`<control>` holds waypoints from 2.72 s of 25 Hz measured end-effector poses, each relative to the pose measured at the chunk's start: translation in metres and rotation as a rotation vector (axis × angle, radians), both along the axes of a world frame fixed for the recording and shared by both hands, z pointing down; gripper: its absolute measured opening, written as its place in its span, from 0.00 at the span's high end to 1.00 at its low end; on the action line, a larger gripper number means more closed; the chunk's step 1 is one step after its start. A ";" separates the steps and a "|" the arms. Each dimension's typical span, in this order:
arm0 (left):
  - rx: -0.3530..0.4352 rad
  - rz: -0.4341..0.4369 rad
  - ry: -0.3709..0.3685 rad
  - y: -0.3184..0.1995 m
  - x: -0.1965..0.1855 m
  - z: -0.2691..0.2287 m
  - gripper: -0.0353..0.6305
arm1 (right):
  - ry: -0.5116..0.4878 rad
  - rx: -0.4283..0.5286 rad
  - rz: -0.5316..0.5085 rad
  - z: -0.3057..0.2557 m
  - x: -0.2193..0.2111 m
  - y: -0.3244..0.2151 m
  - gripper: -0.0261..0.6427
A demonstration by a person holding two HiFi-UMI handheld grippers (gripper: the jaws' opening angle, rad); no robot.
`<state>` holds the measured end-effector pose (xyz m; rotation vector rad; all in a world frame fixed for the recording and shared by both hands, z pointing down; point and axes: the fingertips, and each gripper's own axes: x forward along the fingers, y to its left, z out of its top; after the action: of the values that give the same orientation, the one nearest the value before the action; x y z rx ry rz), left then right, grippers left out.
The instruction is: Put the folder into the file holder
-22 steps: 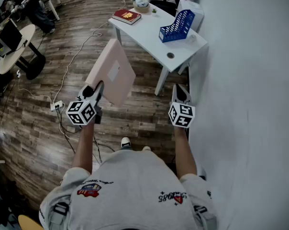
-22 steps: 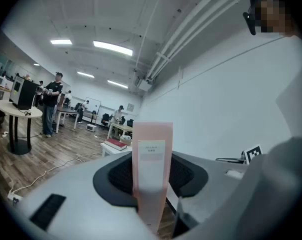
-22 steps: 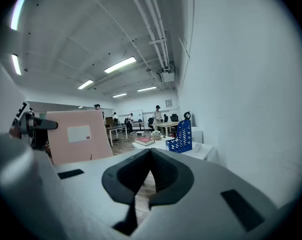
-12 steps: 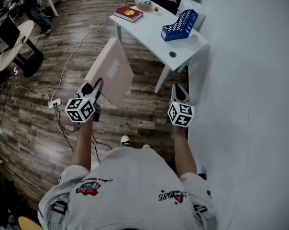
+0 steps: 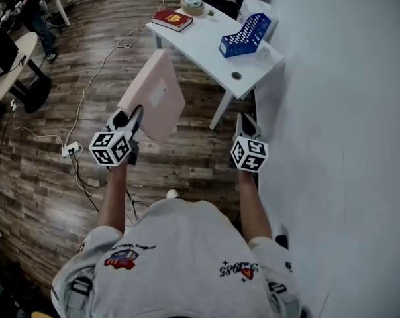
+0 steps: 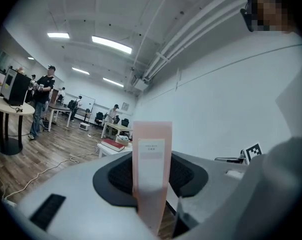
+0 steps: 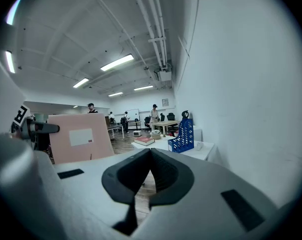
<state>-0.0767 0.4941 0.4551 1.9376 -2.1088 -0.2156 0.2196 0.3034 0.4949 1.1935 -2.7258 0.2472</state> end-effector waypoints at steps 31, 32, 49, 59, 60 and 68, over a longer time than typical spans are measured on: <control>0.003 0.015 0.046 -0.253 -0.042 0.009 0.71 | -0.019 -0.054 0.010 0.020 -0.040 -0.236 0.97; 0.002 0.010 0.046 -0.268 -0.043 0.008 0.71 | -0.023 -0.051 0.009 0.018 -0.039 -0.251 0.97; -0.061 0.028 0.016 -0.436 -0.038 0.031 0.71 | -0.067 -0.139 0.073 0.058 -0.013 -0.416 0.97; -0.053 0.102 0.011 -0.581 -0.108 0.032 0.71 | -0.041 -0.162 0.159 0.069 -0.057 -0.529 0.97; -0.054 0.114 0.011 -0.595 -0.116 0.033 0.71 | -0.039 -0.161 0.173 0.069 -0.062 -0.538 0.97; -0.055 0.224 0.008 -0.700 -0.179 0.033 0.71 | -0.039 -0.144 0.309 0.058 -0.100 -0.604 0.97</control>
<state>-0.2558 -0.2063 0.4885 2.1145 -1.8524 -0.1192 0.1200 -0.3010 0.5530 1.5758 -2.4936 0.4980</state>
